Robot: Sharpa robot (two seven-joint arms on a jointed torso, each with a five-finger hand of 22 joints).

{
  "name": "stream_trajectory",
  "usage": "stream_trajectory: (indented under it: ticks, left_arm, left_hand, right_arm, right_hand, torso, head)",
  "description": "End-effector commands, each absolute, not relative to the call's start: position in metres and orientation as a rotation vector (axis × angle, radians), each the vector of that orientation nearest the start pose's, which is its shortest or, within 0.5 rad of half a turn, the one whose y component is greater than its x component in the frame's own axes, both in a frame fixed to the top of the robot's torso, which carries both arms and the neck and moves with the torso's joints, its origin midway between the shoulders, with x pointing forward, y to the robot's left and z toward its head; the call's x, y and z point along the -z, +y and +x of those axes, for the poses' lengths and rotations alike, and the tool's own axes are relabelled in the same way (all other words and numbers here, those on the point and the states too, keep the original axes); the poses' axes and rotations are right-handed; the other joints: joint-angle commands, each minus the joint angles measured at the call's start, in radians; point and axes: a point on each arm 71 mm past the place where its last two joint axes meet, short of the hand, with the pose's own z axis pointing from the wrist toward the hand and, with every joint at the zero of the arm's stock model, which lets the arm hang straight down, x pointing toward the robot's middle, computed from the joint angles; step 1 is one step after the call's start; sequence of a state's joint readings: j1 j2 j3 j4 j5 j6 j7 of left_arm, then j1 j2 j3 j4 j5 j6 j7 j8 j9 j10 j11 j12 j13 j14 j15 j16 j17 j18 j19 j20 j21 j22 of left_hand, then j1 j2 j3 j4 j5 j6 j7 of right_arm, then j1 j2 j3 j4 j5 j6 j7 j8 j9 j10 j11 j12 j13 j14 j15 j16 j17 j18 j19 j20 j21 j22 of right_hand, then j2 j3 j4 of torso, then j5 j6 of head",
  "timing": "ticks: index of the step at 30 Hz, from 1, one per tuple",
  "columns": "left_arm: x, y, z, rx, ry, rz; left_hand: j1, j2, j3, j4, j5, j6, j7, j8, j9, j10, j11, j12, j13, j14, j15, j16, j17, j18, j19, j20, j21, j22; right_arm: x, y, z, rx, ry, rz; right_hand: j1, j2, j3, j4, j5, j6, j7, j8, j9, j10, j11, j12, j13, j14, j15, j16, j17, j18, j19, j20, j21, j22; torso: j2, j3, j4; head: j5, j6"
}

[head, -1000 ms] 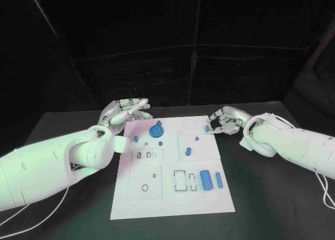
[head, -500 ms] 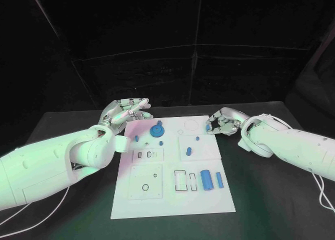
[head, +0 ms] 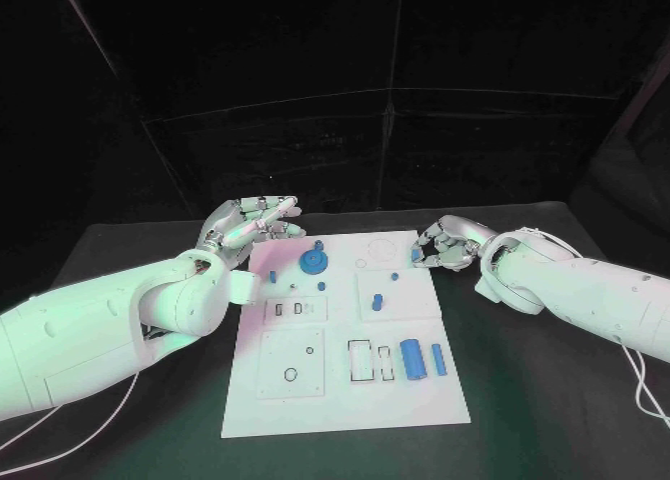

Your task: Assemble the parts on the task board

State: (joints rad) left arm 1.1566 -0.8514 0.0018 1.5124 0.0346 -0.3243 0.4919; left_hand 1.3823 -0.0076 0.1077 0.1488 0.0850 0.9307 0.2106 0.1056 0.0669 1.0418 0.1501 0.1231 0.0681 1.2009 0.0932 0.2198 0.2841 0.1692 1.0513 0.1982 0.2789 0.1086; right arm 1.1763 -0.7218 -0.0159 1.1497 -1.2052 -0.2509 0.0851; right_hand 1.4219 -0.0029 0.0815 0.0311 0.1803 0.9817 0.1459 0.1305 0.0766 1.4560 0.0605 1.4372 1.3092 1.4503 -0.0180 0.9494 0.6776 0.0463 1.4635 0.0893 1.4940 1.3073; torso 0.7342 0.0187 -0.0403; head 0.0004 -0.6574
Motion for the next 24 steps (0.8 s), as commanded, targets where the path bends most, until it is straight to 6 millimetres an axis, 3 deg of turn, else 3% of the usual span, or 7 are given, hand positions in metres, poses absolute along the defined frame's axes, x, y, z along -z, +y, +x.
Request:
stream_trajectory:
  ticks: [1,17,24]
  left_arm:
    - [0.1773,0.2193,0.4907,1.601,1.280,-1.125]
    - [0.1775,0.2195,0.4906,1.601,1.283,-1.127]
    - [0.1775,0.2200,0.4905,1.600,1.283,-1.127]
  left_hand:
    - [0.000,0.006,0.000,-0.008,-0.004,0.005,0.001,-0.004,-0.001,0.007,0.003,-0.006,-0.001,0.007,-0.003,-0.005,0.001,0.014,0.008,0.000,0.000,-0.001]
    - [0.001,0.006,0.001,-0.009,-0.004,0.005,0.001,-0.004,-0.001,0.008,0.003,-0.006,-0.001,0.007,-0.003,-0.005,0.002,0.014,0.009,0.000,0.000,-0.001]
    - [0.001,0.006,0.001,-0.009,-0.004,0.005,0.001,-0.004,-0.001,0.008,0.003,-0.006,-0.001,0.007,-0.003,-0.005,0.002,0.014,0.009,0.000,0.000,-0.001]
  right_arm:
    - [0.2123,-0.2479,0.5436,-0.679,1.735,0.077]
    - [0.2128,-0.2442,0.5451,-0.663,1.726,0.095]
    - [0.2126,-0.2445,0.5455,-0.652,1.714,0.103]
  right_hand:
    - [0.004,0.010,0.007,0.001,-0.007,0.009,-0.001,0.004,0.001,0.005,-0.004,0.003,0.123,0.002,-0.007,-0.002,-0.001,-0.009,0.027,-0.006,0.004,0.081]
    - [-0.001,0.009,0.008,0.001,-0.008,0.012,-0.001,0.002,0.000,0.005,-0.005,0.002,0.122,0.002,-0.008,-0.002,-0.001,-0.009,0.027,-0.008,0.004,0.082]
    - [0.004,0.031,0.034,-0.005,-0.006,0.047,-0.014,0.012,0.002,0.008,-0.015,0.005,0.126,0.003,-0.015,-0.003,-0.001,-0.009,0.027,-0.013,0.004,0.082]
  torso:
    - [0.000,0.0002,0.0002]
    - [0.000,-0.0003,0.0013]
    - [0.000,-0.0002,0.0003]
  head:
    - [-0.001,0.000]
    - [-0.001,-0.002]
    - [0.000,-0.003]
